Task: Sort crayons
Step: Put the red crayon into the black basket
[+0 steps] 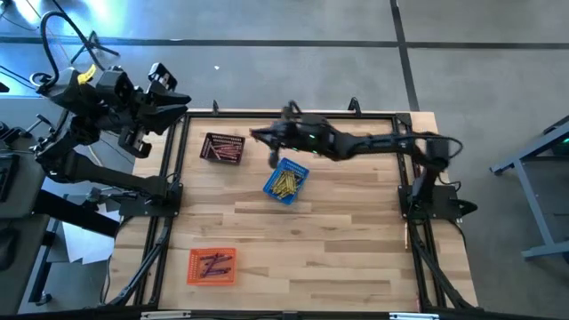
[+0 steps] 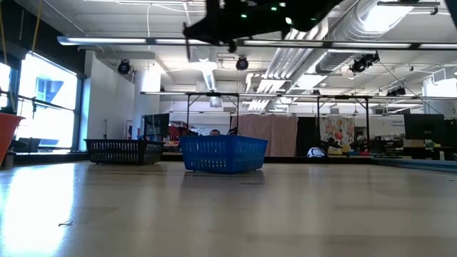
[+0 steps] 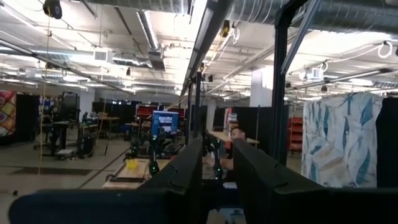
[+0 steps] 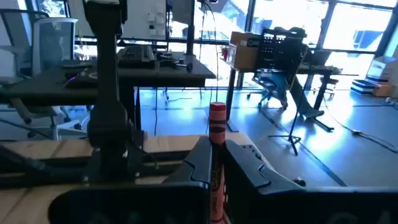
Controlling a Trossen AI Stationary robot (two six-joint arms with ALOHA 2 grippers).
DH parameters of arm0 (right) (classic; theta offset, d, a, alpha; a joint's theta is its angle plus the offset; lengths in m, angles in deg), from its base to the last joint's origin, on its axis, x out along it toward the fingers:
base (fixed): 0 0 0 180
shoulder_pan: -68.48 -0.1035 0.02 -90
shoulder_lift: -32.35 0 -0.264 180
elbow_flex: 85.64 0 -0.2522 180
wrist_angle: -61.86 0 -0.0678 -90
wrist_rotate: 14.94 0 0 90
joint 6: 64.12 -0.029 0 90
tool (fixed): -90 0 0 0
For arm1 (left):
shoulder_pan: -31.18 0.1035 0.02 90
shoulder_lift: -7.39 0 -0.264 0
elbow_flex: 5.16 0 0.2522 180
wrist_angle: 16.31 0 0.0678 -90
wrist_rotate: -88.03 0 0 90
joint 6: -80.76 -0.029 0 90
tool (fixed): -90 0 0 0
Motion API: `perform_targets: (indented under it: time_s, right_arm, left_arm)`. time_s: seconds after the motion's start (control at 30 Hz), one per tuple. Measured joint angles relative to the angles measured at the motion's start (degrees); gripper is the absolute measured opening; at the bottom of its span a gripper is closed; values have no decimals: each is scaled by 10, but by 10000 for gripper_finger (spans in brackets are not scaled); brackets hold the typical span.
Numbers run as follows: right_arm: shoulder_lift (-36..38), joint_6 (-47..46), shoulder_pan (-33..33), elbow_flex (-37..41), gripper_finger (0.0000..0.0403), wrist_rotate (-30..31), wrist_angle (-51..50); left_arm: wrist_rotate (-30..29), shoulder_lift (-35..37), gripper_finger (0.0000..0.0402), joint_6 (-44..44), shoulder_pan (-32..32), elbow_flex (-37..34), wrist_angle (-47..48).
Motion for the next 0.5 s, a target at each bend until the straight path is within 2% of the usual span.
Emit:
perform_targets:
  time_s: [0.07, 0.23, 0.5]
  right_arm:
    - [-46, -4, 6, -67, 12, -9, -15]
    - [-167, -46, 22, -212, 11, -100, -22]
    - [-327, -59, 29, -382, 11, -131, -29]
  left_arm:
    - [0, 5, 76, 0, 0, 0, 0]
    - [0, 19, 76, 0, 0, 0, 6]
    - [0, 31, 76, 0, 0, 0, 41]
